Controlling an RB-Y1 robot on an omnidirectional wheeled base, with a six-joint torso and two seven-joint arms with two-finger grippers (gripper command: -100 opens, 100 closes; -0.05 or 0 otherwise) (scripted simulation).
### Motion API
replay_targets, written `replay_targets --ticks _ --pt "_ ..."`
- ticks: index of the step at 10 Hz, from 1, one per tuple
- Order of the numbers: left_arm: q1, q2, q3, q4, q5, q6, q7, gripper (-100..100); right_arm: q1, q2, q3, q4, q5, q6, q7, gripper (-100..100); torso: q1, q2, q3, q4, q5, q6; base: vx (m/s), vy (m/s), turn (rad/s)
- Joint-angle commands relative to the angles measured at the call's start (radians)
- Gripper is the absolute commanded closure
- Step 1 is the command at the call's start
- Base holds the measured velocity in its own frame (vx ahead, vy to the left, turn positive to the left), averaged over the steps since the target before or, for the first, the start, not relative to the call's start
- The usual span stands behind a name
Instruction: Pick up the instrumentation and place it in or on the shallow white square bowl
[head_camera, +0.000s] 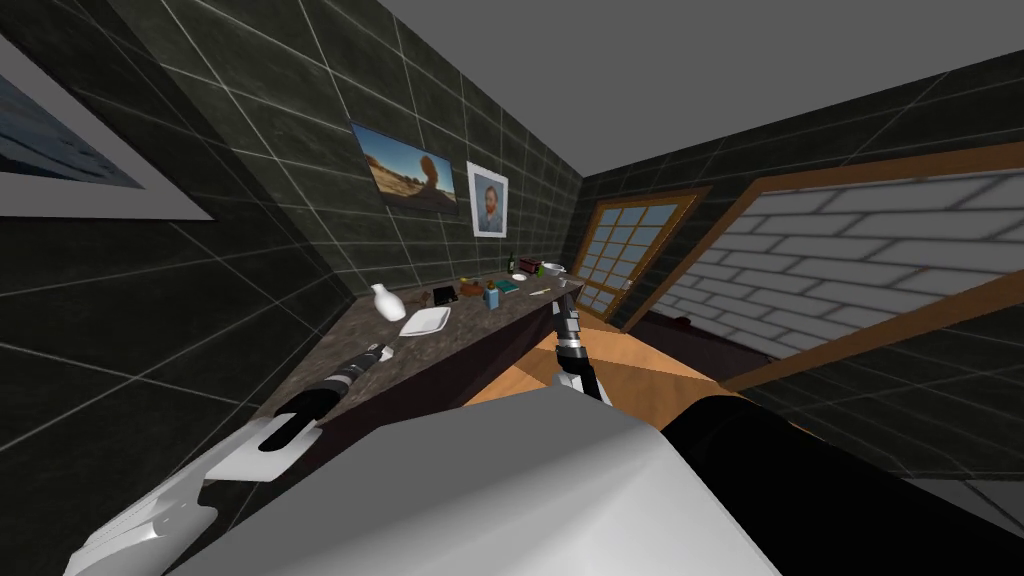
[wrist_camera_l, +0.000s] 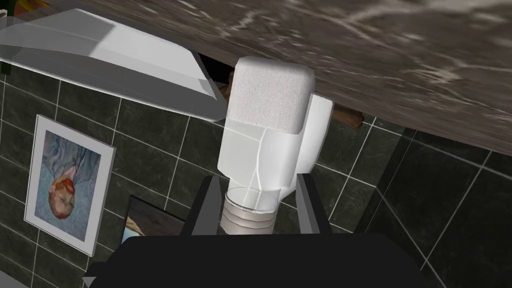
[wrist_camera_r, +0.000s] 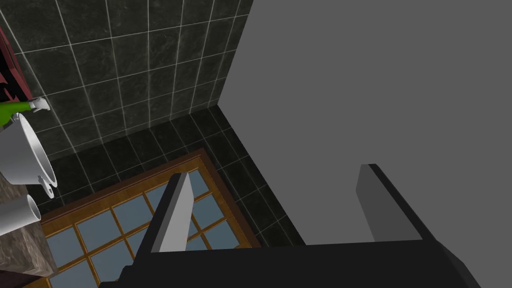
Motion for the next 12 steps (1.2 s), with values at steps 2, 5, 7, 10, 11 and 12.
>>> replay_targets --ticks 2,5,7,10,11,12 --pt "0.004 -0.037 0.029 -0.003 -0.017 0.004 0.01 100 0.0 0.0 0.0 0.0 0.0 0.0 0.0 0 -0.001 0.0 0.0 -0.001 0.001 -0.001 -0.103 -0.209 0.2" --pt "-0.002 -0.026 0.058 -0.003 -0.015 0.03 0.027 100 0.0 0.0 0.0 0.0 0.0 0.0 0.0 0 -0.004 -0.009 -0.005 -0.002 0.0 0.001 -0.003 -0.221 0.077" --pt "-0.008 -0.007 0.076 0.002 -0.006 0.055 0.039 100 0.0 0.0 0.0 0.0 0.0 0.0 0.0 0 -0.001 -0.016 -0.009 -0.004 0.001 0.003 0.066 -0.18 -0.004" --pt "-0.023 0.035 0.102 0.02 0.018 0.104 0.056 100 0.0 0.0 0.0 0.0 0.0 0.0 0.0 0 0.002 -0.023 -0.014 -0.005 0.001 0.004 0.15 -0.161 -0.047" --pt "-0.028 0.051 0.111 0.029 0.029 0.124 0.06 100 0.0 0.0 0.0 0.0 0.0 0.0 0.0 0 0.001 -0.024 -0.014 -0.006 0.001 0.004 0.191 -0.153 -0.088" --pt "-0.031 0.067 0.118 0.036 0.039 0.143 0.061 100 0.001 0.0 0.0 0.0 0.0 0.0 0.0 0 0.002 -0.026 -0.015 -0.006 0.001 0.005 0.162 -0.145 -0.112"
